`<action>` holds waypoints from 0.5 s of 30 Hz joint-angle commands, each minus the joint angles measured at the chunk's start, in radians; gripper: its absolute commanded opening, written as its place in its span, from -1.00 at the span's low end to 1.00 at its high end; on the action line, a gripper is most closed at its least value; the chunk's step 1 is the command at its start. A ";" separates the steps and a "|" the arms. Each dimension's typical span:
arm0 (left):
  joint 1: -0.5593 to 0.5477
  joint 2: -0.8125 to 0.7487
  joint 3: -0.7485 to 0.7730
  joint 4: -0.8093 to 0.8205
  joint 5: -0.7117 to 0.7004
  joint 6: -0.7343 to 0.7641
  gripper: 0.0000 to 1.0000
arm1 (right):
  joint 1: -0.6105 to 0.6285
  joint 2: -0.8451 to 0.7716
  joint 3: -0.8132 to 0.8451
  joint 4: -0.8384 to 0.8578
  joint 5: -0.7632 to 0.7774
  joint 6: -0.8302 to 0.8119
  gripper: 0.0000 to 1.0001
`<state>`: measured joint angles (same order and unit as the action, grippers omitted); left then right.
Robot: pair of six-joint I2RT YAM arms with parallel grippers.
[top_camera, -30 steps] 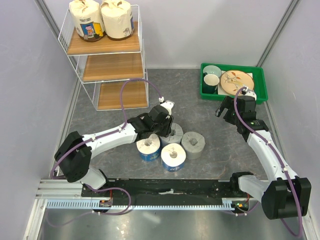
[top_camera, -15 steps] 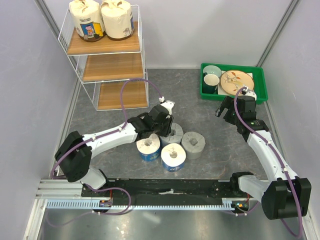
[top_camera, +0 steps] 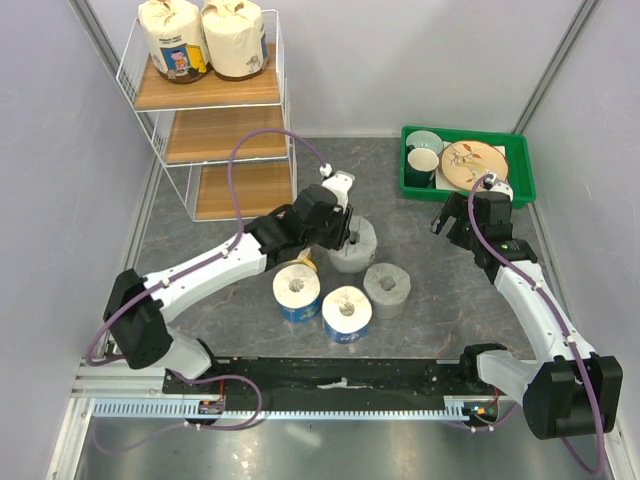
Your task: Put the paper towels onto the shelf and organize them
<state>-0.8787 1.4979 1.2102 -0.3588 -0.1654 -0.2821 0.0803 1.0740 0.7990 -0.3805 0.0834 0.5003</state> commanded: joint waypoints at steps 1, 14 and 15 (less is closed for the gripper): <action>-0.003 -0.111 0.101 0.008 -0.063 0.072 -0.16 | -0.007 -0.016 0.011 0.008 -0.001 -0.006 0.96; 0.162 -0.441 0.019 -0.029 -0.287 0.135 -0.10 | -0.007 -0.003 0.012 0.009 -0.013 -0.005 0.96; 0.185 -0.458 0.014 -0.028 -0.287 0.135 -0.12 | -0.007 -0.003 0.012 0.011 -0.014 -0.005 0.96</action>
<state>-0.7803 1.1484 1.2343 -0.4206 -0.3653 -0.1879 0.0803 1.0744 0.7990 -0.3824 0.0818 0.5003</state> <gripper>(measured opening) 0.451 0.982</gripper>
